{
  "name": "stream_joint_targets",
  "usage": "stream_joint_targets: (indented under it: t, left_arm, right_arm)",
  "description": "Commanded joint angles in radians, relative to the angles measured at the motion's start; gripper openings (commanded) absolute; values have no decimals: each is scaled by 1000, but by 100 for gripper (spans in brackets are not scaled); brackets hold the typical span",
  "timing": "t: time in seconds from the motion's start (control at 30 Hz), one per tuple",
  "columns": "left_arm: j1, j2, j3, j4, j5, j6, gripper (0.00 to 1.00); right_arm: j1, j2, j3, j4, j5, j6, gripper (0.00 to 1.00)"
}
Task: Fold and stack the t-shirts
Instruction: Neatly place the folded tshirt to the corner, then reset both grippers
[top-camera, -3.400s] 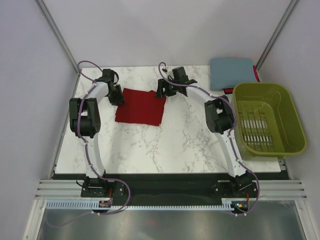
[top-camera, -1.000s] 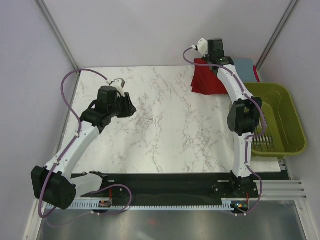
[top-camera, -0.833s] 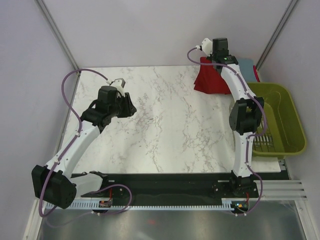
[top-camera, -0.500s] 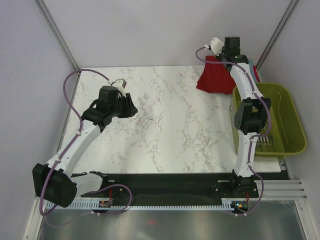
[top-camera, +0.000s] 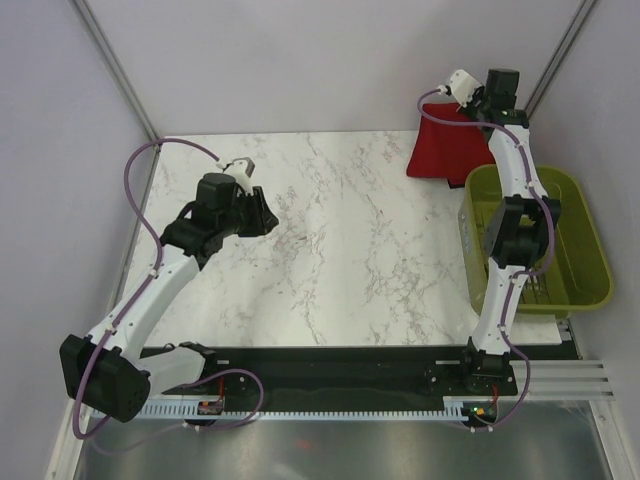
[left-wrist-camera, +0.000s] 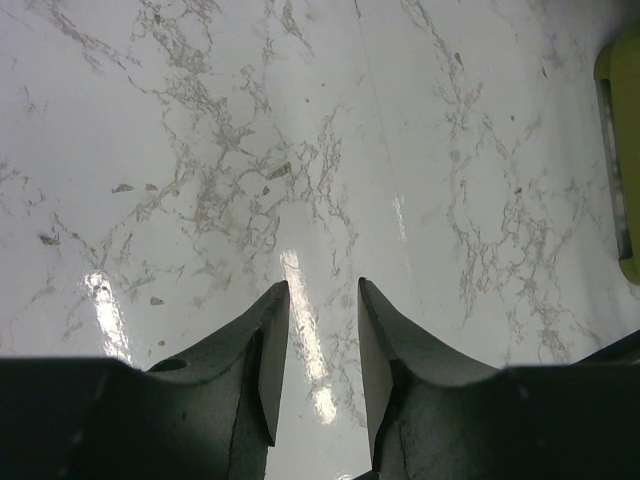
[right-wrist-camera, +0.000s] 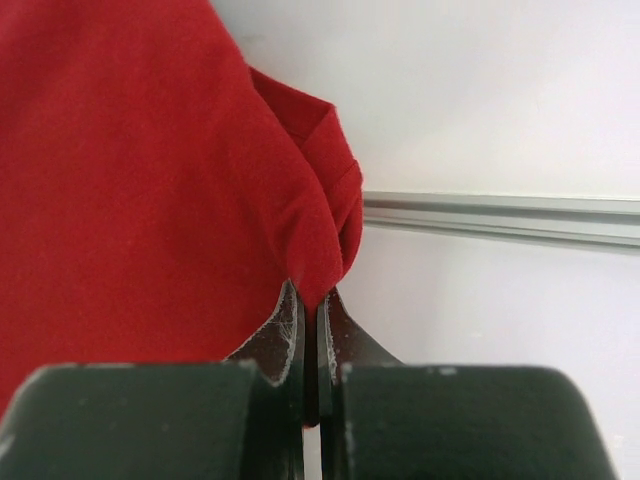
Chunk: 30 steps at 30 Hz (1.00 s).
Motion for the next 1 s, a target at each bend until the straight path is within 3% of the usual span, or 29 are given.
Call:
stream_joint_targets:
  t: [0.0, 0.07, 0.13, 0.17, 0.2, 0.4, 0.53, 0.67, 0.7, 0.8, 0.87, 0.9, 0.97]
  left_arm:
    - [-15, -19, 4, 38, -18, -3, 41]
    - [-27, -19, 4, 35, -33, 1, 42]
    - [-29, -13, 5, 36, -42, 4, 42]
    - [-29, -9, 5, 36, -47, 7, 42]
    - [-29, -8, 5, 35, -52, 7, 42]
    - [-27, -2, 2, 33, -82, 8, 42]
    - [-29, -2, 10, 38, -72, 8, 42]
    - [-29, -19, 7, 64, -46, 28, 43]
    - [-29, -20, 5, 72, -33, 33, 43]
    - [-29, -23, 19, 99, 58, 42, 44]
    - [-29, -35, 41, 113, 172, 31, 44]
    - [-29, -43, 45, 128, 204, 28, 44]
    - [-27, -81, 59, 131, 244, 22, 44]
  right_arm:
    - [-38, 24, 85, 189, -25, -74, 0]
    - [-47, 73, 109, 244, -44, -72, 0]
    - [-55, 96, 77, 411, -44, -43, 11]
    - [-60, 119, 58, 501, -36, -34, 27]
    - [-58, 133, 44, 541, -19, -40, 59]
    - [-47, 139, 38, 637, 116, 35, 68]
    - [-28, 21, 11, 641, 180, 185, 79]
    - [79, -154, -156, 614, 357, 311, 85]
    - [121, -195, -184, 588, 399, 342, 91]
    - [264, -364, -273, 398, 540, 556, 98]
    - [375, -502, -336, 207, 516, 740, 98]
    - [405, -551, -362, 148, 390, 946, 98]
    - [428, -706, -493, 50, 177, 1148, 98]
